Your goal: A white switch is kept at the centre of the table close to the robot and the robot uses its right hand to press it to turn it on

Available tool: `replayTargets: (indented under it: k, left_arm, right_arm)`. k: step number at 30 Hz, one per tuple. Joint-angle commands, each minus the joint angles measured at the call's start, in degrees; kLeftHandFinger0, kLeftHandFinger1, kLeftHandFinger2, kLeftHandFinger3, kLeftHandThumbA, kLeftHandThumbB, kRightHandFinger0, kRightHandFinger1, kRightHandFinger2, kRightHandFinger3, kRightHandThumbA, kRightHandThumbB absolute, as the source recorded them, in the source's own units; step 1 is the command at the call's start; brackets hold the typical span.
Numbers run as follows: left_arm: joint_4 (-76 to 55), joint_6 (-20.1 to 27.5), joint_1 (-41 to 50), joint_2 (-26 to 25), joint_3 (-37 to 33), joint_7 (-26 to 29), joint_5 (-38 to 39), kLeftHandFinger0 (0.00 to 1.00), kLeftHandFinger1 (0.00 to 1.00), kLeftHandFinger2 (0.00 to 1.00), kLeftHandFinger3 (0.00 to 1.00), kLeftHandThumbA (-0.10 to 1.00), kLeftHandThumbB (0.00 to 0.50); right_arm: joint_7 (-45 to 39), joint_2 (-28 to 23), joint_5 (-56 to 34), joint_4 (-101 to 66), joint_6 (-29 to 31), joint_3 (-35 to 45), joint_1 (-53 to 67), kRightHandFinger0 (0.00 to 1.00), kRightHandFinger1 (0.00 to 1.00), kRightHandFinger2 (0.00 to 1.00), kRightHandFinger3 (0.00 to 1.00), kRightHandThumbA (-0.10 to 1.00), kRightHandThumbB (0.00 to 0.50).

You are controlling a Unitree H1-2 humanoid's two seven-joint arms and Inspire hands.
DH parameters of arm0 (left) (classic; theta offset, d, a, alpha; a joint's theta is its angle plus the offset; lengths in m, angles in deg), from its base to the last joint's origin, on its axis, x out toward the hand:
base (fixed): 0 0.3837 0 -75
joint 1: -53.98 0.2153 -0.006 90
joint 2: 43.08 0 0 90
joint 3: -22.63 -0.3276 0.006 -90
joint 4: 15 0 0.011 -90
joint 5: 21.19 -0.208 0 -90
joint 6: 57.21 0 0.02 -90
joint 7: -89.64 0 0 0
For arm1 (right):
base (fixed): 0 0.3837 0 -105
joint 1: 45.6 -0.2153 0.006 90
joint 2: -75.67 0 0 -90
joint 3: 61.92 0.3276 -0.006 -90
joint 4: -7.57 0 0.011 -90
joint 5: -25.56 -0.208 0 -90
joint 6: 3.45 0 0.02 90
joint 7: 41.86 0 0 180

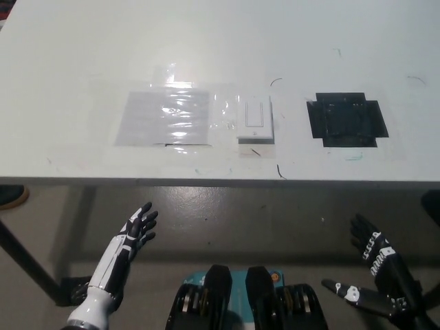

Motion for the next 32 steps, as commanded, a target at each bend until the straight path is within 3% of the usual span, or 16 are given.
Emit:
replayTargets:
  k: [1,15,23,32]
  left_arm:
    - [-1.4,1.4,-0.4,-0.7,0.0,-1.0,0.5,1.00,1.00,1.00,1.00,1.00,0.045]
    - [-2.1,0.9,-0.1,-0.7,0.1,-1.3,0.2,1.00,1.00,1.00,1.00,1.00,0.036]
    - [-2.2,0.7,0.3,-0.5,0.1,-1.4,0.6,1.00,1.00,1.00,1.00,1.00,0.025]
    - [-2.1,0.7,0.5,-0.6,-0.1,-1.8,0.6,1.00,1.00,1.00,1.00,1.00,0.042]
  right_arm:
    - [1.9,-1.1,-0.1,-0.3,3.0,-1.3,-0.5,1.00,1.00,1.00,1.00,0.95,0.054]
    - [3.5,-3.6,1.0,-2.4,1.3,-4.8,0.4,1.00,1.00,1.00,1.00,0.89,0.039]
    - [4.2,-4.4,1.3,-2.5,1.2,-5.9,0.6,1.00,1.00,1.00,1.00,0.87,0.057]
    - [4.9,-4.9,1.8,-2.6,1.9,-6.6,1.2,1.00,1.00,1.00,1.00,0.85,0.044]
